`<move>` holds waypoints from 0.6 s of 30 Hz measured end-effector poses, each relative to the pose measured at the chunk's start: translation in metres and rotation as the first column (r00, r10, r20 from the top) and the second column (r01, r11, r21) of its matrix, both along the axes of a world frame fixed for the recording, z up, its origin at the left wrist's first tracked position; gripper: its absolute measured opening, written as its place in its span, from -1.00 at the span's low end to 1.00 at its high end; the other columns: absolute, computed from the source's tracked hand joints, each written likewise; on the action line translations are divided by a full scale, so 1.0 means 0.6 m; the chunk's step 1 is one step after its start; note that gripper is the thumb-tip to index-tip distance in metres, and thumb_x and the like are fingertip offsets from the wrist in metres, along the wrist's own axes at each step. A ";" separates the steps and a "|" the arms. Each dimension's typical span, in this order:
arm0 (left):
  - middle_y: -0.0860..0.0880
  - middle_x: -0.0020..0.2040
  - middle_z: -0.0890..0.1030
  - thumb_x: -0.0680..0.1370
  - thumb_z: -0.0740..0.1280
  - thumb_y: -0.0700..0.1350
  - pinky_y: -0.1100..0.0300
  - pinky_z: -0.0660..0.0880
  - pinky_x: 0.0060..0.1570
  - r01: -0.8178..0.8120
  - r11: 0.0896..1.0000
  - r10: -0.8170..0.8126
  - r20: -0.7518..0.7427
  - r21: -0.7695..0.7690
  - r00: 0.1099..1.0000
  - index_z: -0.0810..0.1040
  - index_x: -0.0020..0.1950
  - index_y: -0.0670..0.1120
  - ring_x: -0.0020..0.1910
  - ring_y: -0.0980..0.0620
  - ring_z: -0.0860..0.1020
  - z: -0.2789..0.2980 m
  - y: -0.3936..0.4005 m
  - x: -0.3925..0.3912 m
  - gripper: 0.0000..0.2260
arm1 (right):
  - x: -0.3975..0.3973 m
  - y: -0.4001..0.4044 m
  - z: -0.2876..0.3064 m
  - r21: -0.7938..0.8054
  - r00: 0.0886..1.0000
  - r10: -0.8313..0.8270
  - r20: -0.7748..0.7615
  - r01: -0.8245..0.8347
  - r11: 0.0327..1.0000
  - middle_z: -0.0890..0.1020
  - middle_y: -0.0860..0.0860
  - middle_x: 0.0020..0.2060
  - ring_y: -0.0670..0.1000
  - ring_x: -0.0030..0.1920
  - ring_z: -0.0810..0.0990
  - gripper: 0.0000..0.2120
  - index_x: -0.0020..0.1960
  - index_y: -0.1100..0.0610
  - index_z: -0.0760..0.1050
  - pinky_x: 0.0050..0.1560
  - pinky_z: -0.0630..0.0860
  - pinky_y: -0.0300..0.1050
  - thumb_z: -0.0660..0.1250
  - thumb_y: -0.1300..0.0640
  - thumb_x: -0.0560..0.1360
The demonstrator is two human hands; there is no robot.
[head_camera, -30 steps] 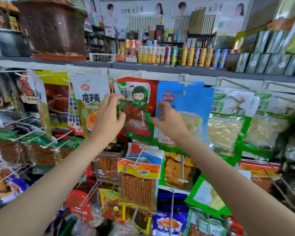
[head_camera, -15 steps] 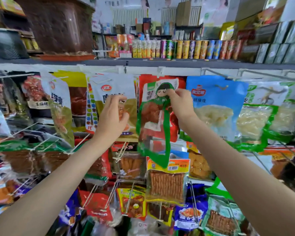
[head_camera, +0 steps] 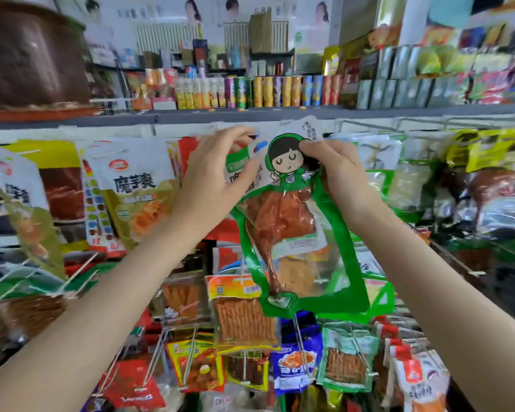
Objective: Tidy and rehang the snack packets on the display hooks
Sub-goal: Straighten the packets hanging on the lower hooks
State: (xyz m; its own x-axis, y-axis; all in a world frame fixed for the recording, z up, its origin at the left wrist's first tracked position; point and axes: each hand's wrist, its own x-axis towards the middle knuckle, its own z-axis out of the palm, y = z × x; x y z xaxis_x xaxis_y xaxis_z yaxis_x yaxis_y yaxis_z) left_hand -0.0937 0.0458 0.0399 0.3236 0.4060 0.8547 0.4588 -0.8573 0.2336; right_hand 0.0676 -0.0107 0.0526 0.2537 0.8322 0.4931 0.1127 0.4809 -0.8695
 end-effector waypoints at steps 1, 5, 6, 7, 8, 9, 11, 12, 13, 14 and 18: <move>0.17 0.05 0.45 0.52 0.20 0.04 0.16 0.32 0.20 0.001 1.000 -0.001 -0.006 -0.015 1.000 0.44 0.26 -0.07 0.12 0.15 0.42 0.001 -0.005 0.024 -0.65 | 0.024 -0.007 -0.002 0.004 1.000 -0.009 -0.001 0.009 1.000 0.41 -0.02 -0.46 -0.07 -0.37 0.40 -0.74 -0.39 0.15 0.38 -0.29 0.33 -0.21 0.30 0.16 0.46; 0.18 -0.02 0.51 0.50 0.30 0.04 0.49 0.27 0.00 0.027 0.997 -0.028 -0.015 -0.073 0.999 0.55 0.10 -0.09 0.02 0.21 0.45 0.002 -0.027 0.141 -0.73 | 0.142 -0.044 -0.011 0.051 0.995 -0.029 0.100 0.024 0.998 0.32 0.10 -0.40 0.00 -0.37 0.27 -0.72 -0.33 0.31 0.45 -0.36 0.22 -0.23 0.27 0.08 0.39; 0.21 -0.06 0.52 0.50 0.34 0.01 0.54 0.26 -0.05 0.065 0.987 -0.066 -0.003 -0.146 0.998 0.55 0.05 -0.06 -0.05 0.26 0.45 0.002 -0.034 0.175 -0.80 | 0.180 -0.053 -0.014 0.057 0.992 -0.032 0.119 0.026 0.998 0.33 0.10 -0.35 0.03 -0.34 0.24 -0.65 -0.34 0.38 0.43 -0.33 0.20 -0.19 0.25 0.06 0.37; 0.24 -0.10 0.51 0.48 0.36 -0.01 0.56 0.28 -0.07 0.098 0.971 -0.100 0.003 -0.216 0.995 0.53 0.00 -0.02 -0.12 0.31 0.46 0.001 -0.041 0.212 -0.85 | 0.220 -0.064 -0.019 0.059 0.990 -0.039 0.138 0.031 0.998 0.33 0.11 -0.33 0.03 -0.32 0.24 -0.60 -0.36 0.43 0.40 -0.32 0.18 -0.17 0.24 0.06 0.37; 0.26 -0.13 0.50 0.46 0.39 0.00 0.56 0.29 -0.09 0.124 0.956 -0.126 0.010 -0.266 0.992 0.51 -0.04 0.02 -0.17 0.34 0.47 0.000 -0.047 0.252 -0.86 | 0.262 -0.074 -0.024 0.066 0.987 -0.055 0.150 0.046 0.997 0.31 0.11 -0.34 0.03 -0.33 0.22 -0.59 -0.38 0.44 0.39 -0.34 0.17 -0.19 0.24 0.06 0.37; 0.26 -0.15 0.50 0.43 0.41 0.00 0.56 0.31 -0.09 0.145 0.940 -0.145 0.023 -0.309 0.989 0.50 -0.08 0.04 -0.18 0.39 0.47 -0.002 -0.054 0.294 -0.86 | 0.303 -0.086 -0.030 0.073 0.984 -0.064 0.163 0.053 0.996 0.30 0.11 -0.35 0.03 -0.34 0.20 -0.60 -0.39 0.43 0.38 -0.37 0.16 -0.21 0.24 0.07 0.38; 0.26 -0.19 0.50 0.43 0.43 -0.08 0.57 0.33 -0.10 0.213 0.902 -0.198 0.077 -0.375 0.977 0.48 -0.16 0.08 -0.23 0.48 0.47 -0.009 -0.067 0.379 -0.87 | 0.390 -0.104 -0.040 0.064 0.983 -0.074 0.170 0.064 0.996 0.29 0.10 -0.37 0.04 -0.35 0.19 -0.61 -0.40 0.40 0.38 -0.37 0.16 -0.20 0.25 0.06 0.37; 0.25 -0.20 0.51 0.43 0.42 -0.13 0.57 0.34 -0.10 0.243 0.886 -0.224 0.093 -0.395 0.970 0.48 -0.18 0.08 -0.25 0.50 0.47 -0.012 -0.074 0.423 -0.85 | 0.435 -0.113 -0.043 0.060 0.981 -0.085 0.177 0.075 0.995 0.29 0.10 -0.38 0.04 -0.34 0.21 -0.60 -0.40 0.38 0.37 -0.35 0.16 -0.16 0.27 0.03 0.36; 0.24 -0.22 0.52 0.44 0.41 -0.16 0.55 0.35 -0.11 0.260 0.875 -0.241 0.099 -0.408 0.965 0.48 -0.19 0.07 -0.26 0.50 0.47 -0.015 -0.079 0.453 -0.85 | 0.467 -0.115 -0.048 0.061 0.978 -0.097 0.185 0.087 0.994 0.31 0.11 -0.40 0.06 -0.34 0.23 -0.56 -0.41 0.39 0.35 -0.32 0.17 -0.12 0.29 -0.01 0.33; 0.24 -0.22 0.53 0.45 0.40 -0.17 0.55 0.35 -0.11 0.267 0.866 -0.251 0.095 -0.423 0.963 0.49 -0.20 0.06 -0.26 0.50 0.48 -0.016 -0.083 0.490 -0.85 | 0.505 -0.119 -0.050 0.056 0.978 -0.110 0.179 0.101 0.993 0.35 0.16 -0.41 0.10 -0.35 0.26 -0.47 -0.39 0.46 0.33 -0.27 0.17 -0.11 0.30 -0.06 0.30; 0.22 -0.21 0.55 0.45 0.42 -0.14 0.49 0.35 -0.13 0.289 0.835 -0.272 0.105 -0.468 0.957 0.51 -0.22 0.10 -0.21 0.40 0.50 -0.010 -0.103 0.620 -0.84 | 0.641 -0.135 -0.061 0.038 0.958 -0.212 0.194 0.208 0.977 0.47 0.42 -0.34 0.14 -0.33 0.40 -0.53 -0.31 0.46 0.43 -0.17 0.29 -0.10 0.27 -0.01 0.38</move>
State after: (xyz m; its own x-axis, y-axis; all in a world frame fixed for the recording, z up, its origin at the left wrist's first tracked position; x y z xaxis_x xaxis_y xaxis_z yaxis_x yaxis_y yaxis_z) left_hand 0.2783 -0.0158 0.0339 0.4607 0.6596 0.5939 0.2005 -0.7292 0.6543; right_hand 0.4525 -0.0914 0.0161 0.3190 0.7614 0.5643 0.3797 0.4428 -0.8122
